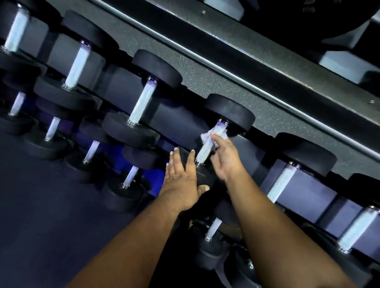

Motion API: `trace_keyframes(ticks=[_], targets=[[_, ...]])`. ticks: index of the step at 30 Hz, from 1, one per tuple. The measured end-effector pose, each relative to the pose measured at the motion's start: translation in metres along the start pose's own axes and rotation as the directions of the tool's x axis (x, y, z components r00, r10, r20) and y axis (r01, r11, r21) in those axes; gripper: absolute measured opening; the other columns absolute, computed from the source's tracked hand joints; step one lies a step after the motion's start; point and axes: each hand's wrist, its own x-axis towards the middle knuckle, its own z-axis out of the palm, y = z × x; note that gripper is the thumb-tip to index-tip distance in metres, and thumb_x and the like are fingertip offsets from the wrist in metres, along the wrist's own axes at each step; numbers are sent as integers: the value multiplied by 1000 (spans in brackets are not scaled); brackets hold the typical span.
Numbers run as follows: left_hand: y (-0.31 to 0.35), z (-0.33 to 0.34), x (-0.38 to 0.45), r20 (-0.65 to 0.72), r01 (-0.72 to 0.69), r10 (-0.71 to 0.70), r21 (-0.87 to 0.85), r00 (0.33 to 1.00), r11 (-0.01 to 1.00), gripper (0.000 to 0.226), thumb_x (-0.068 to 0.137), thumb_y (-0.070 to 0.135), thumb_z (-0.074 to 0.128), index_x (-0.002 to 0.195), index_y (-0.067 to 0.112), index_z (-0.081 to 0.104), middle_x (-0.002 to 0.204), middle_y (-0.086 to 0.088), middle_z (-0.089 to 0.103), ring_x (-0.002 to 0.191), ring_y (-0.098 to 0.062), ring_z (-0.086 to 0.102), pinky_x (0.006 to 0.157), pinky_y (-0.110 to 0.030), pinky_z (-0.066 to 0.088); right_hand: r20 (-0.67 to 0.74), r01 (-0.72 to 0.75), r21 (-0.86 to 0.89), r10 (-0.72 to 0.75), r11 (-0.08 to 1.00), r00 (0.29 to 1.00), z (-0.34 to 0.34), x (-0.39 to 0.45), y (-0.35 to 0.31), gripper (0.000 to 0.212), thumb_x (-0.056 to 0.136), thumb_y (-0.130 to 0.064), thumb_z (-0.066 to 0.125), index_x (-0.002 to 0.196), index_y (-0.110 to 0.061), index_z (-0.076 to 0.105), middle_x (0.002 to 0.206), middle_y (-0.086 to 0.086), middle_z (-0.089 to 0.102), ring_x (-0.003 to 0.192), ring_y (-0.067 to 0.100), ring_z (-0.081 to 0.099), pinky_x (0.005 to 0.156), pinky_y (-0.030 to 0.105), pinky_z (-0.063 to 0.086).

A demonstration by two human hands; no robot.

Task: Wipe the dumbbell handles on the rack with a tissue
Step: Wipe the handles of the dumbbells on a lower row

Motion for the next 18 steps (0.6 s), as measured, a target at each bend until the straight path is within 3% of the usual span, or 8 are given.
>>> trace_keyframes(ticks=[3, 7, 8, 10, 12, 15, 18], targets=[[-1, 0, -1, 0, 5, -5, 5, 1000, 1000, 109, 92, 56, 61, 158, 20, -19, 159, -22, -35, 151, -34, -25, 124, -45, -5, 121, -126, -74, 134, 989, 984, -8, -4, 7, 10, 95, -14, 62, 103, -20, 63, 92, 4, 71, 90, 18, 68, 84, 35, 51], [-2, 0, -1, 2, -6, 6, 2, 1000, 1000, 109, 92, 57, 61, 158, 20, -19, 158, -22, -35, 151, -35, -25, 124, -45, -7, 16, -22, 160, 19, 987, 1000, -4, 18, -18, 6, 94, -12, 62, 98, -12, 65, 93, 9, 68, 83, 19, 68, 81, 31, 54], [-3, 0, 0, -7, -9, 9, 7, 1000, 1000, 109, 92, 57, 61, 158, 20, -18, 158, -23, -34, 151, -36, -25, 125, -45, -7, 11, -3, 143, 2, 990, 1000, -2, 19, -19, 6, 93, -11, 62, 98, -12, 64, 91, 9, 67, 81, 18, 68, 81, 30, 53], [-3, 2, 0, -17, -7, 7, 5, 1000, 1000, 110, 92, 57, 61, 158, 20, -17, 158, -23, -34, 151, -36, -24, 125, -45, -6, 71, -10, -66, 15, 998, 997, -4, 11, -6, 10, 95, -11, 62, 104, -13, 61, 91, 8, 67, 78, 15, 67, 76, 23, 51], [-4, 4, 1, -24, -9, 10, 12, 1000, 1000, 110, 91, 57, 62, 158, 19, -17, 159, -22, -33, 151, -36, -23, 125, -44, -6, 119, 12, -365, 34, 931, 992, -13, -3, 16, 11, 95, -17, 66, 105, -15, 62, 93, 3, 70, 78, 11, 67, 70, 21, 51], [-3, 4, 0, -19, -3, 3, 14, 1000, 1000, 111, 91, 56, 63, 158, 20, -18, 159, -22, -33, 151, -35, -24, 124, -45, -5, 2, 103, -636, -132, 765, 991, -24, -18, 36, 6, 93, -25, 68, 90, -20, 70, 90, -2, 76, 82, 16, 70, 80, 36, 55], [-1, 0, -1, -8, 2, -2, 20, 1000, 1000, 113, 90, 56, 64, 158, 18, -17, 159, -24, -32, 151, -37, -23, 125, -46, -4, -101, 115, -780, -306, 615, 947, -21, -42, 39, 17, 92, -20, 61, 76, -17, 67, 76, -1, 71, 68, 13, 61, 71, 39, 53]])
